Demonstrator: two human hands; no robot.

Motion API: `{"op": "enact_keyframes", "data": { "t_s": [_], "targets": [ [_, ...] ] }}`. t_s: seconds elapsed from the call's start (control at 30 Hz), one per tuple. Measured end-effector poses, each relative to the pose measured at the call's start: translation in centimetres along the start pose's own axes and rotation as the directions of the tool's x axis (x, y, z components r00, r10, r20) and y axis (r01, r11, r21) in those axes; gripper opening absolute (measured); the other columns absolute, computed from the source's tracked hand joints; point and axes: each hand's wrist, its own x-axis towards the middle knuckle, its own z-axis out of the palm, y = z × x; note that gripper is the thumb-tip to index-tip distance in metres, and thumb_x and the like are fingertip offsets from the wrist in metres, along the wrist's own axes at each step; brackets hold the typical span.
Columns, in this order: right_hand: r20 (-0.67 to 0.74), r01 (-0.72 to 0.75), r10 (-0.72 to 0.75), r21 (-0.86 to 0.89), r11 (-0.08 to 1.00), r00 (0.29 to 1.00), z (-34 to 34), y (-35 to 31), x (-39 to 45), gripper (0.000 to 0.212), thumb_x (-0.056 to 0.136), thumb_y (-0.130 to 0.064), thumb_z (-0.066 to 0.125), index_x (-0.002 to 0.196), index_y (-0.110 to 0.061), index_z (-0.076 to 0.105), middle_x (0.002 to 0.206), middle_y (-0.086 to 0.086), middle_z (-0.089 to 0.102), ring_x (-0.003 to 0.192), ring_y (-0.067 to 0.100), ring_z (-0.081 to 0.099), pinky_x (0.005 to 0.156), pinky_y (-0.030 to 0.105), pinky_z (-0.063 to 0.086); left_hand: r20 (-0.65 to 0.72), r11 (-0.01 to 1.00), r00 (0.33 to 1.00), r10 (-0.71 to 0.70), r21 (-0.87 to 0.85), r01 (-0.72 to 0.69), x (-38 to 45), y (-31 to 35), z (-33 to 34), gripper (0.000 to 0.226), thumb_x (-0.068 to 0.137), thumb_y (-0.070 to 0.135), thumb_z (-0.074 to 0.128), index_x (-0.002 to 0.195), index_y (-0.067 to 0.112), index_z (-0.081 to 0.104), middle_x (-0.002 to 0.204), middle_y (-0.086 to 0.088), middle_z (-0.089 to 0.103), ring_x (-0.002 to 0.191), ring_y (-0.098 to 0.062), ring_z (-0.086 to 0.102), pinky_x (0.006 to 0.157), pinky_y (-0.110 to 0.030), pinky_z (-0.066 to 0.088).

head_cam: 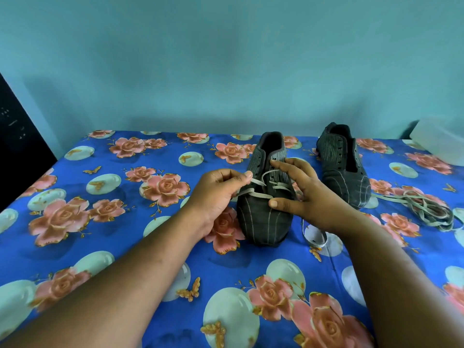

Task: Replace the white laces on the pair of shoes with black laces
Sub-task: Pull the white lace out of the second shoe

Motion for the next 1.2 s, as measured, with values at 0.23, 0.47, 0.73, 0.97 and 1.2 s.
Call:
{"op": "enact_keyframes", "data": {
  "t_s": [0.23, 0.47, 0.73, 0.97, 1.2],
  "targets": [
    [0.005, 0.006, -0.006, 0.037, 0.999, 1.0, 0.0, 0.0, -0.1, 0.087, 0.074, -0.06, 0.074, 0.151, -0.05, 0.035, 0.151, -0.022, 0.023, 0.142, 0.003, 0.031, 0.12, 0.033, 0.032, -0.338, 0.971, 0.94, -0.049, -0.237, -0.035, 1.9, -0.2, -1.4, 0.027, 0.101, 0.032, 0.062, 0.075, 0.023, 0.063, 0.068, 0.01, 0.061, 0.061, -0.006, 0.051, 0.059, -0.024, 0.04],
    [0.012, 0.006, -0.006, 0.037, 0.999, 1.0, 0.0, 0.3, 0.1, 0.09, 0.071, -0.067, 0.072, 0.151, -0.05, 0.035, 0.152, -0.021, 0.021, 0.144, 0.01, 0.032, 0.117, 0.044, 0.039, -0.184, 0.794, 0.83, 0.527, 0.453, -0.405, 2.2, -2.1, -1.5, 0.034, 0.098, 0.045, 0.062, 0.124, 0.023, 0.064, 0.119, 0.017, 0.059, 0.114, -0.012, 0.057, 0.098, -0.03, 0.045],
    [0.008, 0.021, -0.021, 0.033, 0.999, 1.0, 0.1, 0.5, 0.2, 0.092, 0.07, -0.07, 0.071, 0.152, -0.048, 0.035, 0.153, -0.018, 0.022, 0.143, 0.011, 0.034, 0.114, 0.046, 0.042, 0.042, 0.615, 0.813, 0.58, 0.632, -0.472, 1.4, -2.6, -0.1, 0.025, 0.089, 0.053, 0.059, 0.09, 0.032, 0.072, 0.105, 0.013, 0.07, 0.113, -0.019, 0.059, 0.092, -0.051, 0.046],
    [0.015, -0.004, 0.004, 0.012, 1.0, 1.0, 0.0, 0.2, 0.0, 0.092, 0.07, -0.067, 0.07, 0.152, -0.05, 0.033, 0.157, -0.02, 0.019, 0.142, 0.007, 0.031, 0.117, 0.031, 0.032, -0.301, 0.816, 0.794, 0.529, 0.437, -0.378, 2.9, -1.9, -1.6, 0.031, 0.102, 0.039, 0.046, 0.097, 0.013, 0.063, 0.1, 0.001, 0.058, 0.095, -0.022, 0.058, 0.086, -0.045, 0.048],
    [0.009, 0.0, 0.0, 0.017, 1.0, 1.0, 0.1, 0.2, 0.1, 0.091, 0.072, -0.063, 0.073, 0.153, -0.047, 0.035, 0.157, -0.017, 0.019, 0.139, 0.002, 0.031, 0.116, 0.027, 0.033, -0.346, 0.774, 0.783, 0.517, 0.58, -0.256, 3.9, -3.2, -3.7, 0.041, 0.094, 0.055, 0.053, 0.118, 0.025, 0.068, 0.123, 0.003, 0.063, 0.116, -0.022, 0.058, 0.098, -0.046, 0.048]
  ]
}}
